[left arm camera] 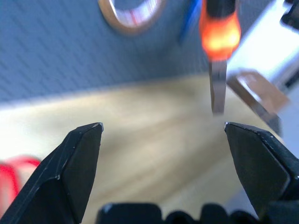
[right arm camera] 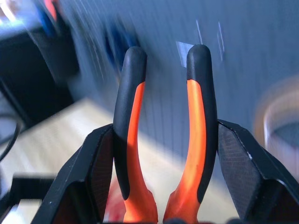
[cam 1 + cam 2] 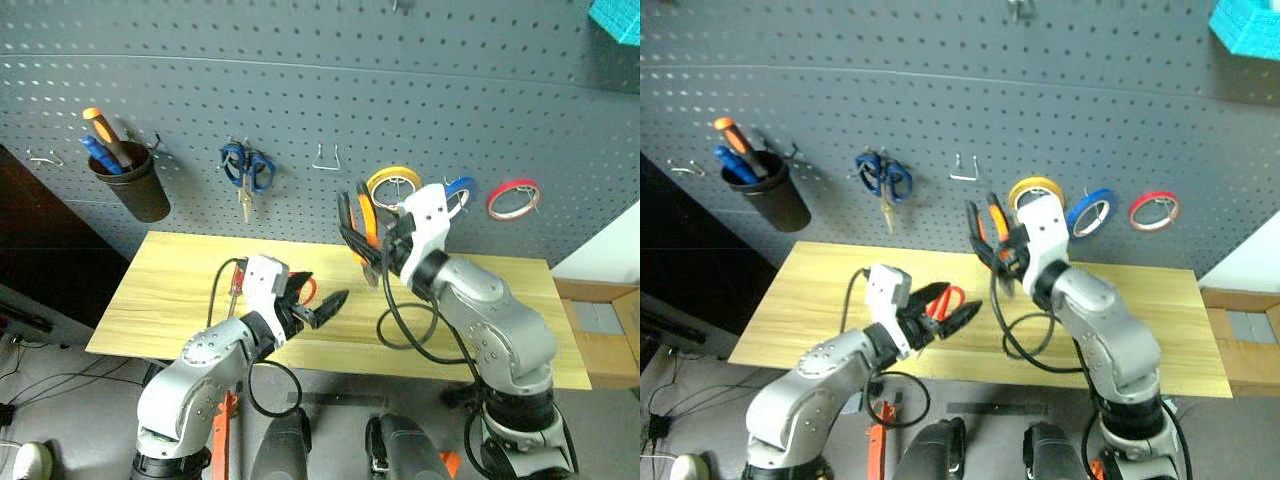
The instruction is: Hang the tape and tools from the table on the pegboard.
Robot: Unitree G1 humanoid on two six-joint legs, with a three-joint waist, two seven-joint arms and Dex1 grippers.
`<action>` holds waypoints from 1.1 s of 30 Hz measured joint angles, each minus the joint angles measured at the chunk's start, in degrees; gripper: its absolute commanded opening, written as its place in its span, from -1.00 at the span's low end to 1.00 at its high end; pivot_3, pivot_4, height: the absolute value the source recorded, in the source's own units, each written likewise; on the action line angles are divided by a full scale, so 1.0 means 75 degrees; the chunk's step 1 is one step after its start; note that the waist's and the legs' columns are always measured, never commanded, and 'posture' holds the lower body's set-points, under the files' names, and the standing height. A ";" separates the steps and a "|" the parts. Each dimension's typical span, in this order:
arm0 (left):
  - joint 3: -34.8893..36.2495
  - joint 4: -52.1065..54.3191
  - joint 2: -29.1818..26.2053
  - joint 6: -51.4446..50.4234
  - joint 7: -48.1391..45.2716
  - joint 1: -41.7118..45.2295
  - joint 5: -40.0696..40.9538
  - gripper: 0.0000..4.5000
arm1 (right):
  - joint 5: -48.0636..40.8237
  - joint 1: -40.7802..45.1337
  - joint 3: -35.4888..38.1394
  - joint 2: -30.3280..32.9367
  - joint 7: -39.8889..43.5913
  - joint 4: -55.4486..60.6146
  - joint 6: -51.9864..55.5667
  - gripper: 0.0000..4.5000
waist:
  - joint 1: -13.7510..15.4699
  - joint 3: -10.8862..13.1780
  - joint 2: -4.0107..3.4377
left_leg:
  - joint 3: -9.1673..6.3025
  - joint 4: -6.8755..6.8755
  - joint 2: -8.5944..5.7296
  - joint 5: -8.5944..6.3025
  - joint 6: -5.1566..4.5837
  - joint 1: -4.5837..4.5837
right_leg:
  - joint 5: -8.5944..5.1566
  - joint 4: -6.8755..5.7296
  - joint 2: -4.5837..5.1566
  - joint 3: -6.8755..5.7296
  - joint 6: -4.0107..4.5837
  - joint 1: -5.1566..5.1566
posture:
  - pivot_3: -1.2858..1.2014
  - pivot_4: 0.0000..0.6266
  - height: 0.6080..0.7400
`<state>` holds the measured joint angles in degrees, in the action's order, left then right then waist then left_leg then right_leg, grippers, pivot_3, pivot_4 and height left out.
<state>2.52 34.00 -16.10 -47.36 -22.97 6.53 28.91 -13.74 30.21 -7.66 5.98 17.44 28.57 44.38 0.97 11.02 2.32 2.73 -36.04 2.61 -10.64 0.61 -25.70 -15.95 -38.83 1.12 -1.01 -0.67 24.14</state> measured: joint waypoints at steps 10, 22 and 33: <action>0.0114 -0.1058 0.0294 0.0271 0.0896 0.2262 -0.0294 1.00 | 0.0992 0.3262 0.0241 -0.0371 -0.0352 -0.5020 -0.3969 0.22 | 0.0087 -0.0117 0.0055 | 0.0025 0.0011 0.0000 0.0043 -0.0034 0.0027 | 0.0068 -0.0005 -0.0011 0.0018 0.0060 -0.0011 | 0.19 -0.53 1.00; -0.0258 -0.2504 0.0311 0.1184 0.0691 0.2765 -0.0961 1.00 | 0.1219 0.4307 0.0616 -0.0769 -0.0835 -0.7896 -0.6257 0.22 | 0.0120 0.0050 0.0017 | 0.0030 0.0035 0.0013 0.0032 -0.0017 0.0020 | 0.0064 -0.0012 0.0007 0.0024 0.0080 0.0005 | 0.19 -0.32 1.00; -0.0289 -0.2514 0.0335 0.1187 0.0635 0.2674 -0.0990 1.00 | 0.1227 0.4335 0.0764 -0.1038 -0.1161 -0.8161 -0.6759 0.22 | 0.0124 0.0123 -0.0008 | 0.0020 0.0032 0.0012 0.0032 -0.0017 0.0020 | 0.0064 -0.0018 0.0009 0.0016 0.0080 0.0003 | 0.20 -0.29 1.00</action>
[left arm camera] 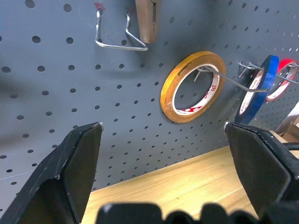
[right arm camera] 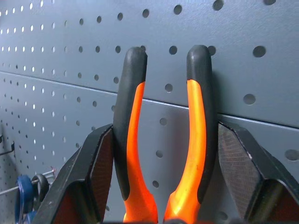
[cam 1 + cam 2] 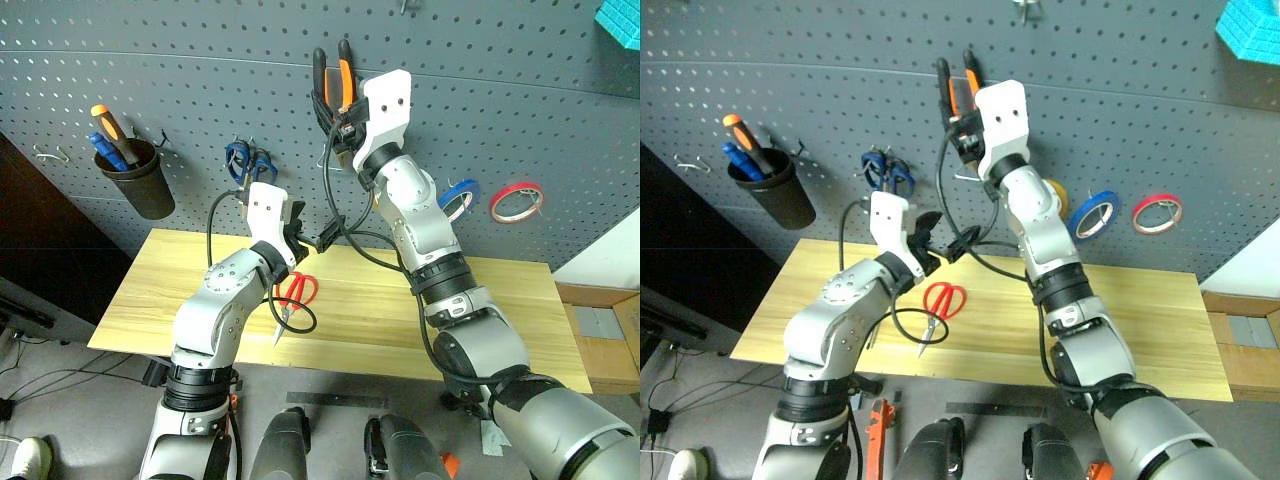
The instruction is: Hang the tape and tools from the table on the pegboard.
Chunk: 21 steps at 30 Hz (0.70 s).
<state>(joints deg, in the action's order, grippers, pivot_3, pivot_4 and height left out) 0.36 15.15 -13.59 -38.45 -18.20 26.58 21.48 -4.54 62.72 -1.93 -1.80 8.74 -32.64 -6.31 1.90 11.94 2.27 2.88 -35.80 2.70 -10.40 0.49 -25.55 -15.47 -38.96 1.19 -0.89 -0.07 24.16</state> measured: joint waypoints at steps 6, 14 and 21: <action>-0.0005 0.0037 -0.0028 -0.0032 -0.0005 -0.0168 0.0005 1.00 | 0.0002 0.0390 0.0085 -0.0174 -0.0228 -0.0532 -0.0399 0.22 | -0.0013 0.0051 -0.0011 | -0.0003 -0.0002 0.0002 0.0002 0.0001 0.0006 | 0.0000 -0.0009 -0.0001 -0.0003 0.0001 -0.0001 | 0.21 -0.30 1.00; 0.0024 0.0200 -0.0147 -0.0266 0.0014 -0.0241 0.0016 1.00 | 0.0014 0.0490 0.0256 -0.0481 -0.0721 -0.1021 -0.1246 0.22 | 0.0072 0.0096 -0.0011 | -0.0007 -0.0005 0.0001 0.0005 0.0004 0.0005 | 0.0000 -0.0004 0.0000 -0.0006 0.0000 -0.0005 | 0.23 -0.31 1.00; 0.0092 0.0589 -0.0268 -0.0635 0.0026 -0.0408 0.0068 1.00 | 0.0411 0.0092 0.0260 -0.0564 -0.1208 -0.1881 -0.2500 0.22 | 0.0178 0.0102 -0.0012 | -0.0007 0.0003 -0.0001 0.0004 0.0005 0.0005 | 0.0000 0.0001 0.0003 -0.0007 0.0000 -0.0006 | 0.24 -0.29 1.00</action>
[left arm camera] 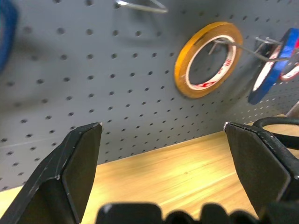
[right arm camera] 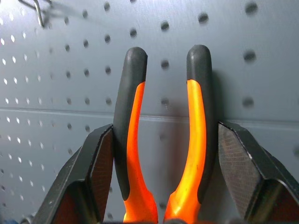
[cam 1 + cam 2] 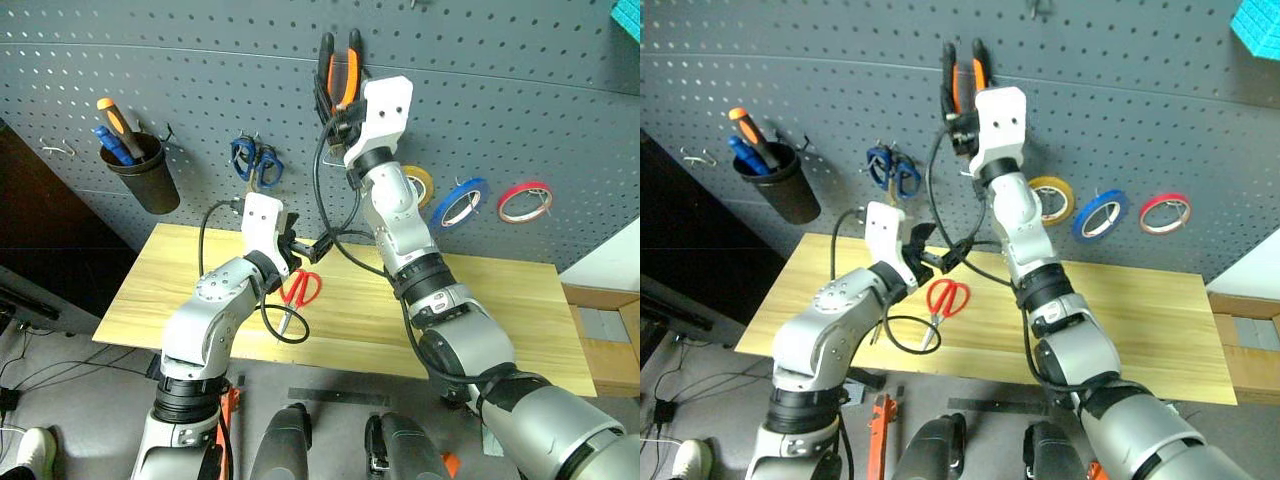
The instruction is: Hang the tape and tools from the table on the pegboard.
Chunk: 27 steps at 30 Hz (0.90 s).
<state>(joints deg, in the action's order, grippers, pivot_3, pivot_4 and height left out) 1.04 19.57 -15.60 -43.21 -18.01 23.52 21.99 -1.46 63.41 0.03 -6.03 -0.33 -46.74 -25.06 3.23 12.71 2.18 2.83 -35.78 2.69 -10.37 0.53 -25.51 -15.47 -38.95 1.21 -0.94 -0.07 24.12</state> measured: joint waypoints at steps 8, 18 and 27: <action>0.0050 0.0228 -0.0073 -0.0172 -0.0014 -0.0042 0.0086 1.00 | 0.0316 -0.0472 -0.0060 -0.0018 -0.0155 -0.0453 -0.0373 0.22 | 0.0011 0.0036 -0.0005 | -0.0008 -0.0004 -0.0001 0.0001 0.0001 0.0001 | 0.0000 -0.0004 0.0002 -0.0007 0.0000 -0.0002 | 0.23 -0.28 1.00; 0.0062 0.0113 -0.0049 -0.0128 -0.0019 -0.0031 0.0074 1.00 | 0.0332 -0.1244 -0.0182 0.0271 0.0141 0.0600 0.0143 0.99 | 0.0005 0.0036 -0.0005 | -0.0009 -0.0004 -0.0001 0.0002 0.0002 0.0000 | 0.0000 -0.0003 0.0003 -0.0007 0.0000 -0.0004 | 0.20 -0.29 1.00; -0.0636 -0.0044 0.0054 -0.0051 0.1011 -0.1463 -0.1118 1.00 | -0.0597 -0.4613 -0.0933 0.1699 0.2372 0.6132 0.3530 0.99 | -0.0005 0.0056 -0.0023 | -0.0011 -0.0001 0.0000 -0.0002 0.0002 -0.0002 | -0.0005 -0.0001 0.0009 -0.0005 -0.0006 -0.0002 | 0.15 -0.21 1.00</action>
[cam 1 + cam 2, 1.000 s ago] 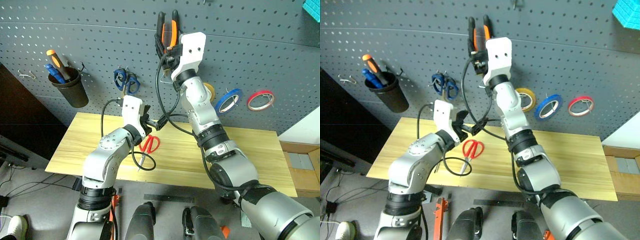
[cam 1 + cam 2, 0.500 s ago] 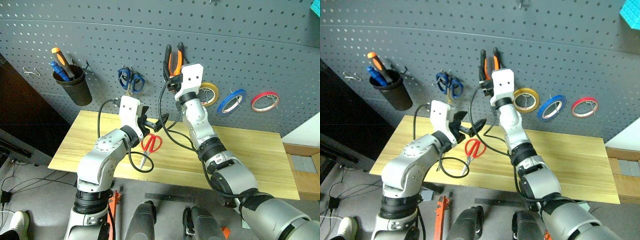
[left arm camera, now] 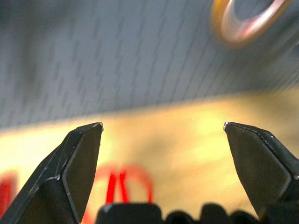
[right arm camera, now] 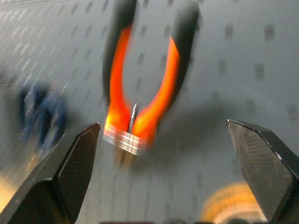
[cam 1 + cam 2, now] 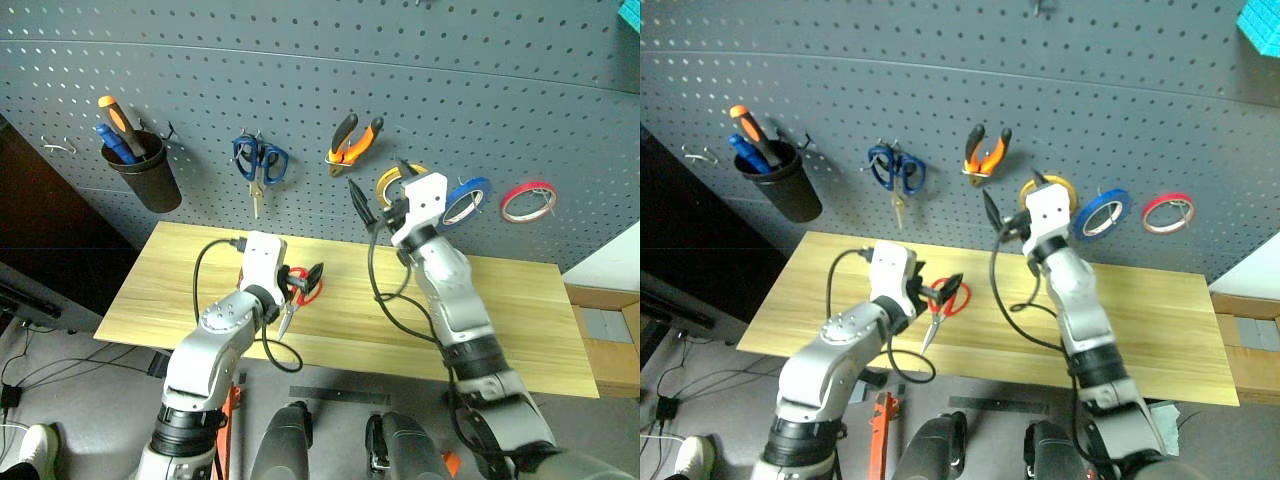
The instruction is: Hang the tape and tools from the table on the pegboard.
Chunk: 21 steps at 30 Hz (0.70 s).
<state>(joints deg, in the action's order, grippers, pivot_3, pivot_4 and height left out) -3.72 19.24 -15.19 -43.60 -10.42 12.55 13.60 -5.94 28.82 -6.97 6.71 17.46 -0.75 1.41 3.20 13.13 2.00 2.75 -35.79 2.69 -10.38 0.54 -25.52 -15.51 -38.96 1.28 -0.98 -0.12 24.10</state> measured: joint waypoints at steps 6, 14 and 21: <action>-0.0456 -0.0817 -0.0066 0.0127 0.0478 -0.0829 -0.0871 1.00 | -0.1222 -0.2788 -0.0942 0.1914 0.2090 0.2794 0.1992 0.99 | -0.0024 0.0064 -0.0020 | 0.0014 0.0007 0.0004 -0.0002 -0.0003 0.0027 | -0.0036 0.0011 -0.0001 0.0011 -0.0012 -0.0014 | 0.13 -0.14 1.00; -0.0418 -0.2334 -0.0121 0.0557 0.0556 -0.0579 -0.1423 1.00 | -0.1284 -0.4099 -0.1347 0.3094 0.3639 0.3110 0.1470 0.99 | -0.0046 0.0217 0.0001 | 0.0014 0.0003 0.0005 -0.0002 -0.0003 0.0052 | -0.0038 0.0017 -0.0001 0.0013 -0.0014 -0.0032 | 0.10 -0.09 1.00; -0.0491 -0.3542 -0.0050 0.1017 0.0000 0.0144 -0.1445 1.00 | -0.1158 -0.3951 -0.1562 0.2835 0.3757 0.3065 0.1357 0.99 | -0.0043 0.0250 0.0015 | 0.0017 0.0010 0.0003 -0.0011 -0.0001 0.0037 | -0.0042 0.0043 0.0000 0.0009 -0.0025 -0.0032 | 0.09 -0.05 1.00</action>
<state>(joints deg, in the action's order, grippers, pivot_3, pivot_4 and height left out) -7.40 -7.33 -15.57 -35.97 -10.43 13.63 2.76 -14.62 -0.82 -18.69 27.97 45.64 22.24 11.59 2.88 15.00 2.11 2.88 -35.72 2.72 -10.46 0.53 -25.24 -15.83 -38.64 1.27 -0.91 -0.31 23.86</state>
